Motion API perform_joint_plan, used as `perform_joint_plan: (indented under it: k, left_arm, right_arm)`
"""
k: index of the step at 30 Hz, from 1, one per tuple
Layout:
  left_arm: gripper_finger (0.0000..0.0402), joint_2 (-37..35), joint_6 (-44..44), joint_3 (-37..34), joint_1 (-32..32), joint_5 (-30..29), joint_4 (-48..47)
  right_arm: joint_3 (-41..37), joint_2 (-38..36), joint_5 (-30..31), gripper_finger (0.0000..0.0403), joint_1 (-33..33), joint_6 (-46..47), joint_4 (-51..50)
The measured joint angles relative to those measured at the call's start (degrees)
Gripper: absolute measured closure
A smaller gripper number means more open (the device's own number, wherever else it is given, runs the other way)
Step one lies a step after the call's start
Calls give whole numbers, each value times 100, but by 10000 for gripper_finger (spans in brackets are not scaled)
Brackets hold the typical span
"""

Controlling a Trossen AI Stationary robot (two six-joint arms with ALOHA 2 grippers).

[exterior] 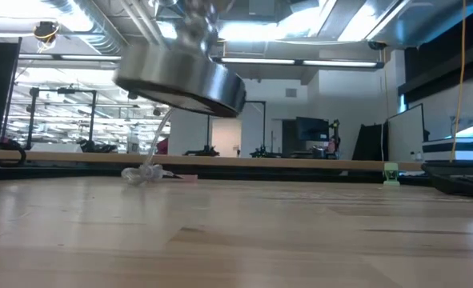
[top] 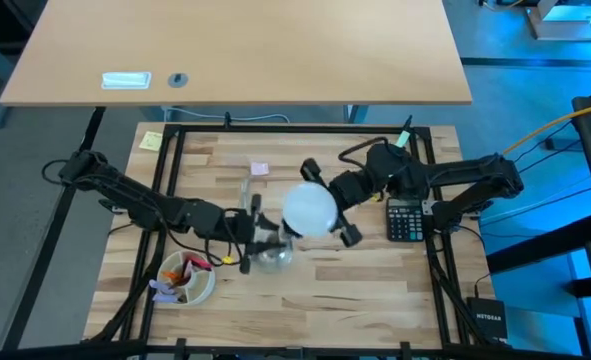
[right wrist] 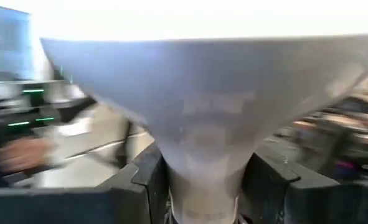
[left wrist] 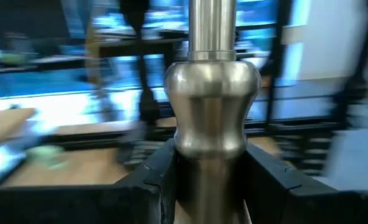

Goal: Screw lightbulb
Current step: Remove the white lightbulb from the silver lamp

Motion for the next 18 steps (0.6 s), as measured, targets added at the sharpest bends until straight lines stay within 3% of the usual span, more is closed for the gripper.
perform_joint_plan:
  k: [5, 8, 12, 18]
  left_arm:
    - [279, 15, -366, 13, 218, 1501, -40]
    - [279, 21, -528, 13, 263, 1800, -62]
    - [279, 19, -552, 13, 314, 1908, -137]
    - [279, 10, -463, 13, 308, 1327, -133]
  right_arm:
    - [2, 47, -1280, 246, -11, -8, -45]
    - [2, 55, -1495, 246, -11, -83, -79]
    - [2, 55, -1374, 246, -3, -254, -153]
    - [2, 48, -216, 246, 19, 18, -164]
